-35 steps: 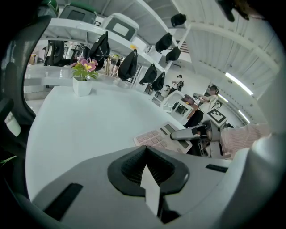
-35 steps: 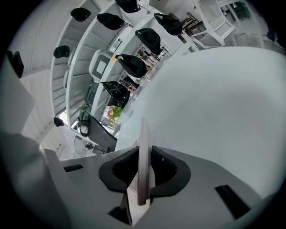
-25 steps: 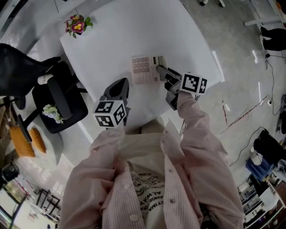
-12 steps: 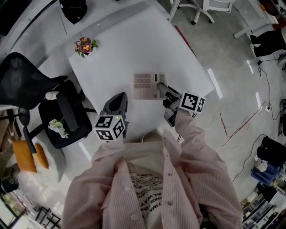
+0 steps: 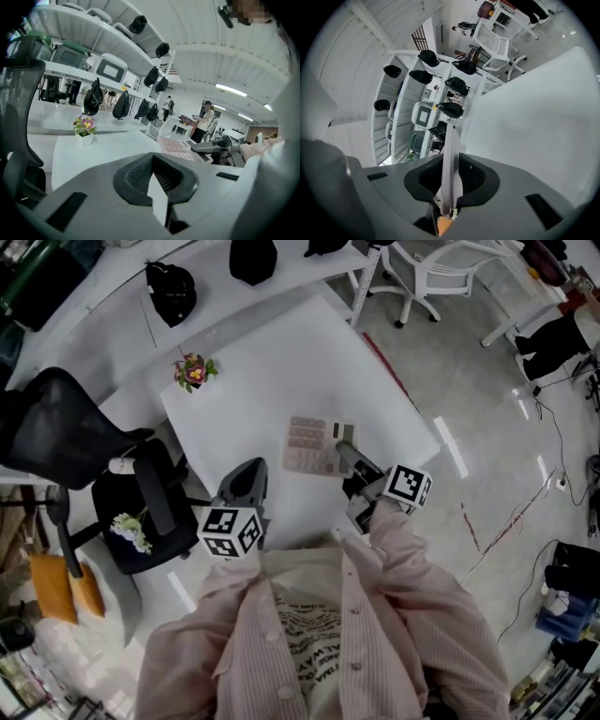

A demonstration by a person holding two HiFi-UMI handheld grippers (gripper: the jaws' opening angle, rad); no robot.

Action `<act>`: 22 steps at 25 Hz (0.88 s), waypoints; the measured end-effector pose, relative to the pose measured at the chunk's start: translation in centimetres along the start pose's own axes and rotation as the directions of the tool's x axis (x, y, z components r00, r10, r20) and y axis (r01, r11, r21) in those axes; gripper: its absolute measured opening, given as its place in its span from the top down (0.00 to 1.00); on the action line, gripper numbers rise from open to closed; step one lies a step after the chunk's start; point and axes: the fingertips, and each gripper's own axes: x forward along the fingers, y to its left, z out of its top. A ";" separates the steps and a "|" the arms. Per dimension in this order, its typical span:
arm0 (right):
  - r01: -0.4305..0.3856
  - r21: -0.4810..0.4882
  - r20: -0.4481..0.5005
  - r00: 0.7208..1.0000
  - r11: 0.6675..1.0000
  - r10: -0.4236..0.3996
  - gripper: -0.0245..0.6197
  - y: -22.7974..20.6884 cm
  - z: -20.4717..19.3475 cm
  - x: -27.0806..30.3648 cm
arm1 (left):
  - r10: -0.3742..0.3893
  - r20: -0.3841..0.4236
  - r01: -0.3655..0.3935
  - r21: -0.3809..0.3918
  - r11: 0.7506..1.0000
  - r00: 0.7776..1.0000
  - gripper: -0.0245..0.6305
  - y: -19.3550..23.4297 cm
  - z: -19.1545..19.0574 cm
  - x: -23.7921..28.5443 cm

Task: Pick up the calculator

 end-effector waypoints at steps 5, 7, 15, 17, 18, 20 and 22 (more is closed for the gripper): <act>-0.007 0.006 0.030 1.000 1.000 0.007 0.86 1.8 0.4 -1.3 | 0.004 0.054 -0.006 0.030 1.000 0.999 0.96 -0.1 2.0 -1.4; -0.014 -0.003 0.038 0.999 1.000 0.014 0.86 2.5 0.7 -1.7 | 0.005 0.073 -0.008 0.041 0.999 0.997 0.96 0.0 2.7 -1.9; -0.063 -0.018 0.082 0.995 0.998 0.064 0.86 5.3 2.2 -2.8 | 0.015 0.150 -0.025 0.067 0.997 0.989 0.96 0.2 5.6 -3.6; -0.078 -0.020 0.093 0.992 0.997 0.079 0.86 6.0 2.5 -3.0 | 0.017 0.165 -0.030 0.075 0.997 0.986 0.96 0.3 6.2 -4.0; -0.082 -0.022 0.099 0.992 0.996 0.084 0.86 6.3 2.6 -3.1 | 0.018 0.173 -0.032 0.080 0.996 0.985 0.96 0.4 6.6 -4.1; -0.092 -0.028 0.109 0.990 0.995 0.094 0.86 6.8 3.0 -3.2 | 0.020 0.190 -0.037 0.089 0.995 0.982 0.96 0.6 7.2 -4.4; -0.104 -0.025 0.119 0.987 0.994 0.107 0.86 7.4 3.4 -3.5 | 0.022 0.205 -0.043 0.098 0.994 0.979 0.96 0.5 7.9 -4.7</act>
